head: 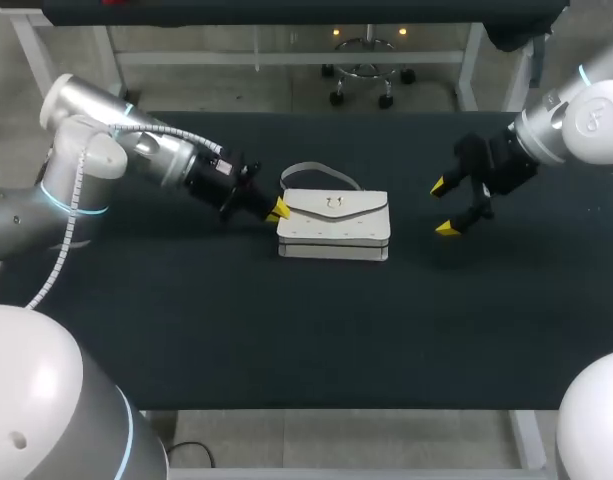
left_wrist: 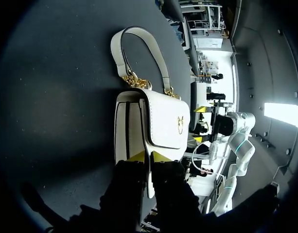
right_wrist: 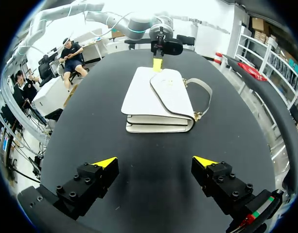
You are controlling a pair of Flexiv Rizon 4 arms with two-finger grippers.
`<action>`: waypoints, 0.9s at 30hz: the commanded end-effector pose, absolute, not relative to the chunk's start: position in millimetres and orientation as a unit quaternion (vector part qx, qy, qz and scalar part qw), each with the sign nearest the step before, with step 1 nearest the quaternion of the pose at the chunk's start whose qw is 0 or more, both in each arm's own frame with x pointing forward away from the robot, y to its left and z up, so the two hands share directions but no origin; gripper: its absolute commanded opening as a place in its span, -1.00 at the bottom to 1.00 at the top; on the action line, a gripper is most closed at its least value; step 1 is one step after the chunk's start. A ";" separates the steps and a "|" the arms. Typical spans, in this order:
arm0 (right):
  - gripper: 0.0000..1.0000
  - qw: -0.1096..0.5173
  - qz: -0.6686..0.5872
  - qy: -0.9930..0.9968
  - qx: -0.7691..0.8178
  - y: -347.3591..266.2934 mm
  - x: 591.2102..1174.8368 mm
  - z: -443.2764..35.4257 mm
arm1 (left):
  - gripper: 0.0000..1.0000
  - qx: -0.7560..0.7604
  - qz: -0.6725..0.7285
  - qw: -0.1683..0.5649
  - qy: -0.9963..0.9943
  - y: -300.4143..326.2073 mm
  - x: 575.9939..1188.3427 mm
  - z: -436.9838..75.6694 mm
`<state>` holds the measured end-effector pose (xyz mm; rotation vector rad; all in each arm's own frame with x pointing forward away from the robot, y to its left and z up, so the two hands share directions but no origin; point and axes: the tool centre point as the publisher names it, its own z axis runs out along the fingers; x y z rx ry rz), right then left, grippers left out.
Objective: Pick up the bag, open it, inspect its contents, close it, and place it on the opposite side
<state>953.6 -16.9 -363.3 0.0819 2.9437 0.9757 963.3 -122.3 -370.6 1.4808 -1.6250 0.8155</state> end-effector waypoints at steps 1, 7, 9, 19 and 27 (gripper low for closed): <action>1.00 0.020 0.315 0.949 0.026 -17.0 953.5 -363.7 | -1.00 0.584 0.323 0.386 -0.636 -121.9 963.2 -371.5; 1.00 0.020 0.315 0.949 0.026 -17.0 953.5 -363.7 | -1.00 0.586 0.320 0.392 -0.633 -119.3 966.4 -371.5; 1.00 0.020 0.315 0.949 0.026 -17.0 953.5 -363.7 | -1.00 0.586 0.319 0.394 -0.632 -119.0 967.2 -371.9; 1.00 0.020 0.315 0.949 0.026 -17.0 953.5 -363.7 | 1.00 0.581 0.333 0.394 -0.629 -109.6 965.4 -354.9; 1.00 0.025 0.305 0.952 0.023 -15.6 953.2 -360.0 | 1.00 0.584 0.345 0.372 -0.634 -97.9 964.8 -334.5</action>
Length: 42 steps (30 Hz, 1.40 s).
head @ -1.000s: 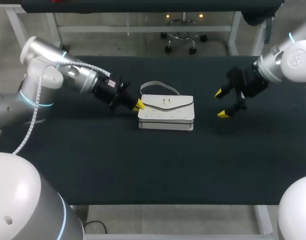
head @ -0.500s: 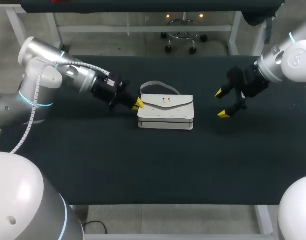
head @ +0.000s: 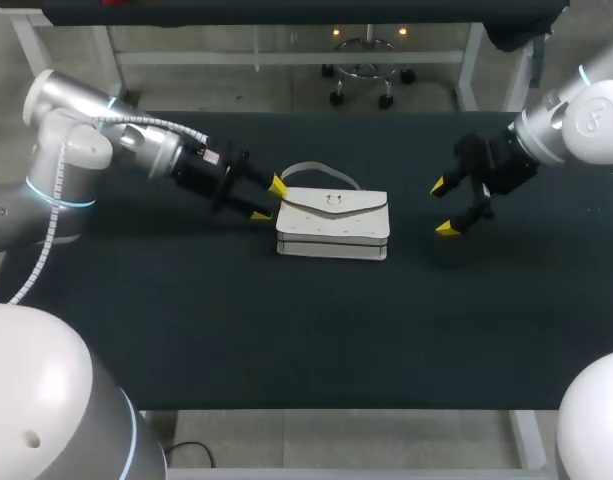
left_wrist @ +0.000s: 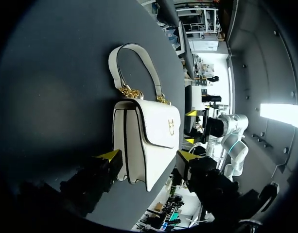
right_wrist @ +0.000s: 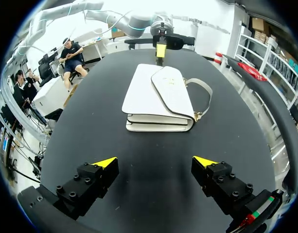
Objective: Pick up the bag, open it, inspect its contents, close it, and place it on the opposite side
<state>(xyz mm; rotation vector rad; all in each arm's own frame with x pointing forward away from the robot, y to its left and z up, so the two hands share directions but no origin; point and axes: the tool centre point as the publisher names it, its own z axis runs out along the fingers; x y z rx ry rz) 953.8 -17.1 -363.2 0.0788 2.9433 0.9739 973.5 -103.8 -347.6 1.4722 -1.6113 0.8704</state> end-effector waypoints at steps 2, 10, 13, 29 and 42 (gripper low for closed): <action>1.00 0.027 0.303 0.952 0.022 -14.8 952.5 -355.0 | 1.00 0.586 0.347 0.363 -0.636 -93.9 965.3 -328.6; 1.00 0.059 0.277 0.959 0.015 -13.0 951.4 -323.2 | 1.00 0.601 0.330 0.325 -0.652 -77.6 973.9 -315.3; 1.00 0.071 0.258 0.964 0.013 -10.9 951.6 -309.4 | 1.00 0.600 0.318 0.309 -0.666 -71.8 977.3 -312.4; 1.00 0.139 0.193 0.971 0.031 26.1 940.4 -265.7 | 1.00 0.520 0.270 0.216 -0.781 -49.1 991.1 -290.9; 1.00 0.160 0.185 0.969 0.032 59.9 922.6 -267.4 | 1.00 0.380 0.221 0.151 -0.885 -33.3 981.4 -273.4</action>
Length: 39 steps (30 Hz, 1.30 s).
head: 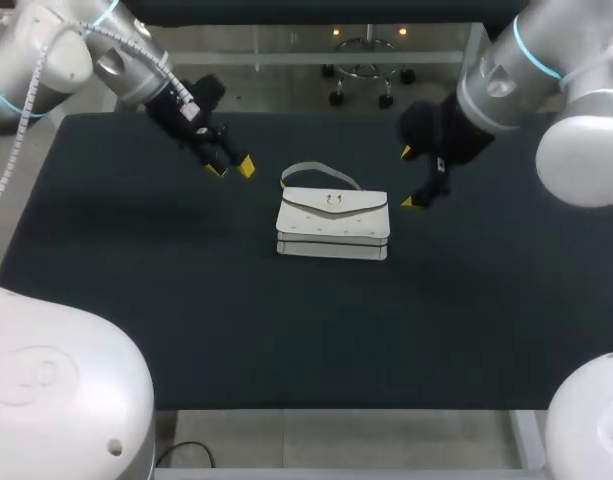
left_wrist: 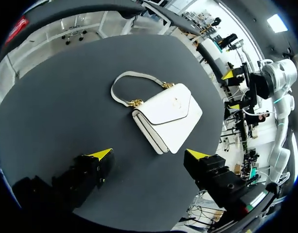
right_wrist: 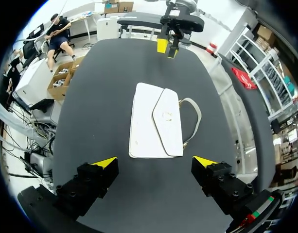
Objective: Pick up the bag, open it, inspect its contents, close it, and place it on the opposite side
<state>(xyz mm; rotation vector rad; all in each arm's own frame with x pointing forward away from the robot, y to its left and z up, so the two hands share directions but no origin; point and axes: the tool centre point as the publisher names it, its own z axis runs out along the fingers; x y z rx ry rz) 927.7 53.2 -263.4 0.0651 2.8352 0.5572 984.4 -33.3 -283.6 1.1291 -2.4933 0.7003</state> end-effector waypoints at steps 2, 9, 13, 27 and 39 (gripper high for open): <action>1.00 0.162 0.189 0.968 0.036 62.3 919.9 -268.1 | 1.00 0.369 0.223 0.144 -0.891 -31.1 980.7 -271.3; 1.00 0.159 0.189 0.968 0.046 69.9 913.8 -270.2 | 1.00 0.369 0.225 0.144 -0.890 -30.3 980.9 -269.4; 1.00 0.159 0.189 0.968 0.046 69.9 913.8 -270.2 | 1.00 0.369 0.225 0.144 -0.890 -30.3 980.9 -269.4; 1.00 0.194 0.129 0.972 0.018 98.9 913.9 -272.7 | 1.00 0.210 0.210 0.027 -0.954 -25.7 992.9 -270.9; 1.00 0.227 0.120 0.966 0.011 119.2 894.0 -291.5 | 1.00 0.037 0.197 -0.060 -0.978 -25.7 1013.8 -265.8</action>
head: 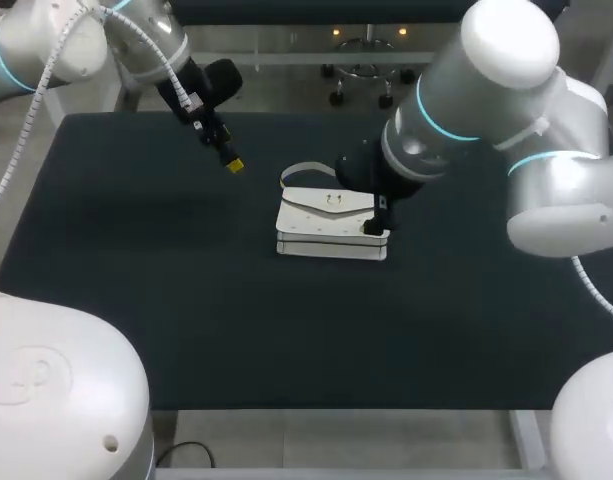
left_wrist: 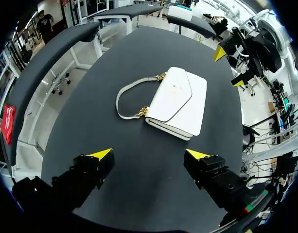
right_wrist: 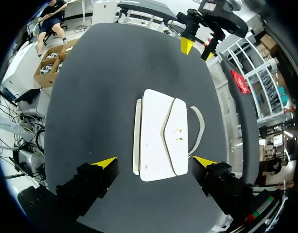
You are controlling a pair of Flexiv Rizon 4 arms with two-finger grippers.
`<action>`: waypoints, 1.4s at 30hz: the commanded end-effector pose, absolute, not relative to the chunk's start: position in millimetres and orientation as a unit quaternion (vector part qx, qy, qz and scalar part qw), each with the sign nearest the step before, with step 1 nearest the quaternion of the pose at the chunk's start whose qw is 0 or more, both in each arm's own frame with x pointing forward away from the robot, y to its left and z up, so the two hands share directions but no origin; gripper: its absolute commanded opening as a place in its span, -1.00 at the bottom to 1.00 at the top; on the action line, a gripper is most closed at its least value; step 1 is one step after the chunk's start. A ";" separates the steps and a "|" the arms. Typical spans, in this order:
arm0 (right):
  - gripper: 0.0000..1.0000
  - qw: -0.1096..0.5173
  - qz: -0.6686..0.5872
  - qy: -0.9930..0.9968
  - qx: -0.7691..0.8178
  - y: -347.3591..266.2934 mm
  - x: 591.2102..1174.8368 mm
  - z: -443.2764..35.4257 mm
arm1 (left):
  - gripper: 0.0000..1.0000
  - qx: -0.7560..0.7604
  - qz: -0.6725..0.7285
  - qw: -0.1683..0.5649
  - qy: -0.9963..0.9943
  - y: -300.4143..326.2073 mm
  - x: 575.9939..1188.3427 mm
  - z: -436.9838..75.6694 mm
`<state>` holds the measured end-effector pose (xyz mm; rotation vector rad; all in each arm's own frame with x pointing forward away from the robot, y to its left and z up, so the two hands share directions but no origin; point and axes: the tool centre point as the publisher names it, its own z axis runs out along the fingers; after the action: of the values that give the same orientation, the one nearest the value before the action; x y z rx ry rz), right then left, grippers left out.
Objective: Pick up the bag, open it, inspect its contents, close it, and place it on the opposite side
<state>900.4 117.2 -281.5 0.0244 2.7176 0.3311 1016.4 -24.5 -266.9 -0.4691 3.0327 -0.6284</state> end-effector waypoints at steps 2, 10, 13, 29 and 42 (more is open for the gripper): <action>1.00 0.228 0.124 0.966 0.011 118.9 891.8 -295.9 | 1.00 0.001 -0.197 0.064 0.978 -25.2 1014.3 -265.1; 1.00 0.257 0.108 0.960 0.003 122.1 891.1 -313.1 | 1.00 0.080 -0.204 0.068 0.973 -25.5 1017.6 -261.0; 1.00 0.277 0.102 0.955 0.002 121.6 891.4 -316.6 | 1.00 0.100 -0.203 0.067 0.972 -24.8 1016.4 -258.9; 1.00 0.340 0.083 0.936 0.018 111.5 897.3 -340.6 | 1.00 0.113 -0.222 0.051 0.967 -25.3 1016.2 -253.9; 1.00 0.348 0.075 0.935 0.009 110.9 904.1 -354.0 | 1.00 0.297 -0.216 0.148 0.918 -48.3 991.6 -266.1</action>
<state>902.0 110.6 -348.0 0.0204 2.4523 0.1915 998.8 -49.2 -264.4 0.7937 2.7070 -0.6403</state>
